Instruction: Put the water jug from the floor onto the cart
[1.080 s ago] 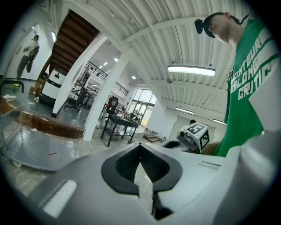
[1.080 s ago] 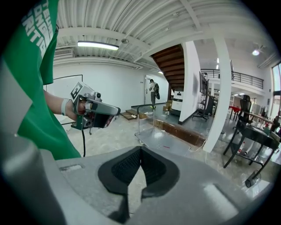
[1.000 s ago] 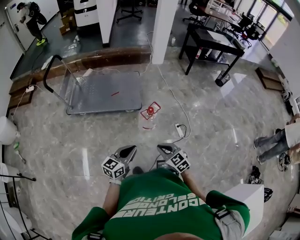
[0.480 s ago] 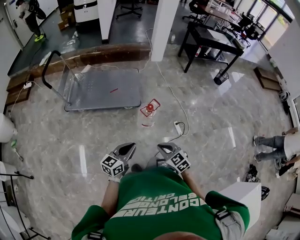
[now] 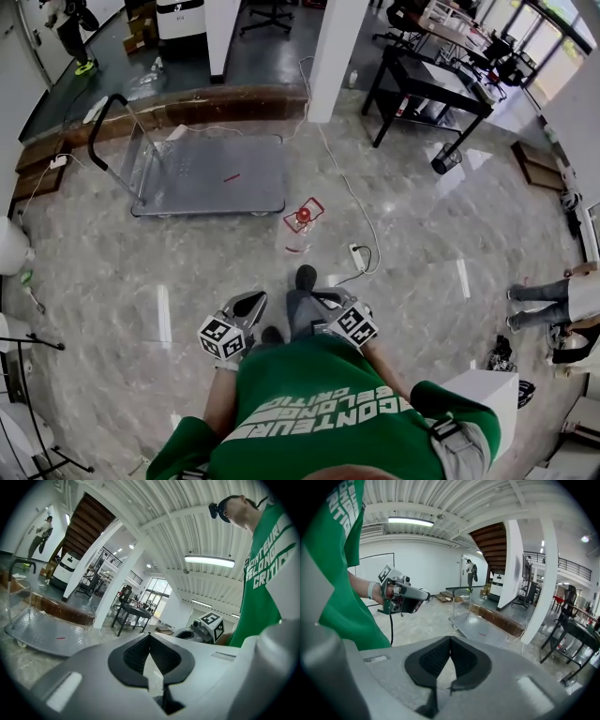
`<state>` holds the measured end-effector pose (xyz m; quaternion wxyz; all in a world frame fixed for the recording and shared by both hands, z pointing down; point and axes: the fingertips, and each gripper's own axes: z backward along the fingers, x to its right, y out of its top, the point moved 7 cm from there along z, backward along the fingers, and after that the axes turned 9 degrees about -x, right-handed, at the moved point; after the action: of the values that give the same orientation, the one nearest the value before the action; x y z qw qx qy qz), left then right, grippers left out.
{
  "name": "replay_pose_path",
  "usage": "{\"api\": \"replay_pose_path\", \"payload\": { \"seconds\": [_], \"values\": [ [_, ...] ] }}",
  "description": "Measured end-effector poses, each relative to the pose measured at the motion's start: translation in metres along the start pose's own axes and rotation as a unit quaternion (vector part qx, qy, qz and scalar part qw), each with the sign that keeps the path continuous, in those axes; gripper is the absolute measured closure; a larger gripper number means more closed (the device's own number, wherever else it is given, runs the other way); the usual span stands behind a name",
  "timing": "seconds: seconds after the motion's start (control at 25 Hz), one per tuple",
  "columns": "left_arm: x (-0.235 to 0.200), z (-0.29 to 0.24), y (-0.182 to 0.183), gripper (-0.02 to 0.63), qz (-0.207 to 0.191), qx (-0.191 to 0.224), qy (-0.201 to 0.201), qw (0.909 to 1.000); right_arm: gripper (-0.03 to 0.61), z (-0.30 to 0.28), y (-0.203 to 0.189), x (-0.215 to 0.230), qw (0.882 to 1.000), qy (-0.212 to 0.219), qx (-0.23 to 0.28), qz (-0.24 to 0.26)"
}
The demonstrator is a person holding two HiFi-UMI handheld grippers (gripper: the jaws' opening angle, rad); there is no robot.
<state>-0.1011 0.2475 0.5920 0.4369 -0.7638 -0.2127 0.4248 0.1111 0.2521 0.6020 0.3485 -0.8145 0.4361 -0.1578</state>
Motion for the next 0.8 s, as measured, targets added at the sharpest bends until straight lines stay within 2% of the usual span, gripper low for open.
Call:
{"api": "replay_pose_path", "payload": {
  "seconds": [0.16, 0.36, 0.52, 0.8],
  "values": [
    [-0.004, 0.0, 0.0, 0.604, 0.006, 0.008, 0.012, 0.9999, 0.586, -0.007, 0.005, 0.004, 1.0, 0.013, -0.002, 0.018],
    [-0.002, -0.013, 0.003, 0.604, -0.002, 0.0, 0.005, 1.0, 0.586, -0.012, 0.007, 0.011, 0.999, 0.021, 0.0, 0.028],
    [0.0, -0.025, 0.006, 0.604, -0.015, -0.012, -0.002, 0.9998, 0.586, -0.013, 0.002, 0.015, 0.999, 0.026, 0.0, 0.02],
    [-0.008, -0.046, 0.013, 0.604, -0.014, -0.018, -0.001, 0.9997, 0.586, -0.023, -0.002, 0.033, 0.999, 0.039, -0.008, 0.02]
  ]
}}
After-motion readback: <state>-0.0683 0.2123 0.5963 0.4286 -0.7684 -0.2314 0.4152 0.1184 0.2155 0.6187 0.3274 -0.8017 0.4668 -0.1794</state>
